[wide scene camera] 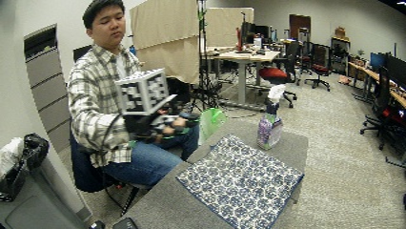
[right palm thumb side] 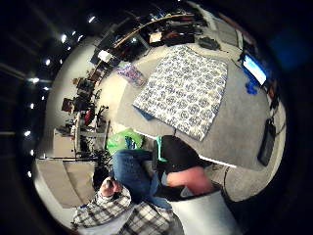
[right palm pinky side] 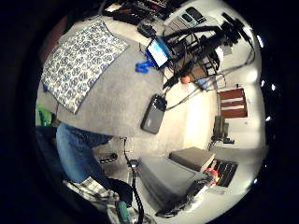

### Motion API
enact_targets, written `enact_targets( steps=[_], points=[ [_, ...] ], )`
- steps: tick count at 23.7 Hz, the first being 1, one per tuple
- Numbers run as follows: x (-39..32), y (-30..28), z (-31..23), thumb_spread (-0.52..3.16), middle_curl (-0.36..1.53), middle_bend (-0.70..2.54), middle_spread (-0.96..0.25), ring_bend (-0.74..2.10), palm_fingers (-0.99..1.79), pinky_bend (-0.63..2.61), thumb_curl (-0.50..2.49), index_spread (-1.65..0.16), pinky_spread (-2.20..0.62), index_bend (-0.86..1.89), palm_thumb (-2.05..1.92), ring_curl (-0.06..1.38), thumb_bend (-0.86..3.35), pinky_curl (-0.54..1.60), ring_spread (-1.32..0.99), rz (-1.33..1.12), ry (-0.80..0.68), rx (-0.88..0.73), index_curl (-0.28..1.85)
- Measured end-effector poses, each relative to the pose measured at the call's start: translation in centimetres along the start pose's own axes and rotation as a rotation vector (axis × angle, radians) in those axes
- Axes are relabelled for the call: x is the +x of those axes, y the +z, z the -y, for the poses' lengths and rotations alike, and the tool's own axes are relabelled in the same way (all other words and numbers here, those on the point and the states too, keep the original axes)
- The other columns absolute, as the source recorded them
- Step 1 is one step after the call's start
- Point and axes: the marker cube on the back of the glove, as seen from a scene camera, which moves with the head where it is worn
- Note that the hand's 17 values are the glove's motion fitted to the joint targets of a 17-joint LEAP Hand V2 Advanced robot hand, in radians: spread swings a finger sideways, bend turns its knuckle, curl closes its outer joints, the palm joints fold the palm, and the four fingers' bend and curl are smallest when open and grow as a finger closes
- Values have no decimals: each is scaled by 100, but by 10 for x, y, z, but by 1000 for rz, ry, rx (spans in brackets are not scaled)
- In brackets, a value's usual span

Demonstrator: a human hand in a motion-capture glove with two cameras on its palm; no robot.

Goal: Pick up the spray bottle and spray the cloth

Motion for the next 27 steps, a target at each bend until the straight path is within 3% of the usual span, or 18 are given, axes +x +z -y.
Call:
enact_targets(
  steps=[6, 17, 27],
  points=[
    [-8, 30, -113, 103, 29, 17, -10, 29, 0, 44, 45, -42, 19, 18, 41, 30, -2, 30, 13, 82, 4, -25, 34],
    [-93, 103, -296, 112, 29, 18, -6, 32, 12, 41, 48, -39, 19, 18, 56, 30, 4, 28, 14, 171, -5, -57, 34],
    [-104, 123, -318, 116, 28, 17, -4, 27, 7, 43, 49, -37, 18, 19, 63, 29, 3, 29, 16, 210, 51, -129, 36]
  ],
)
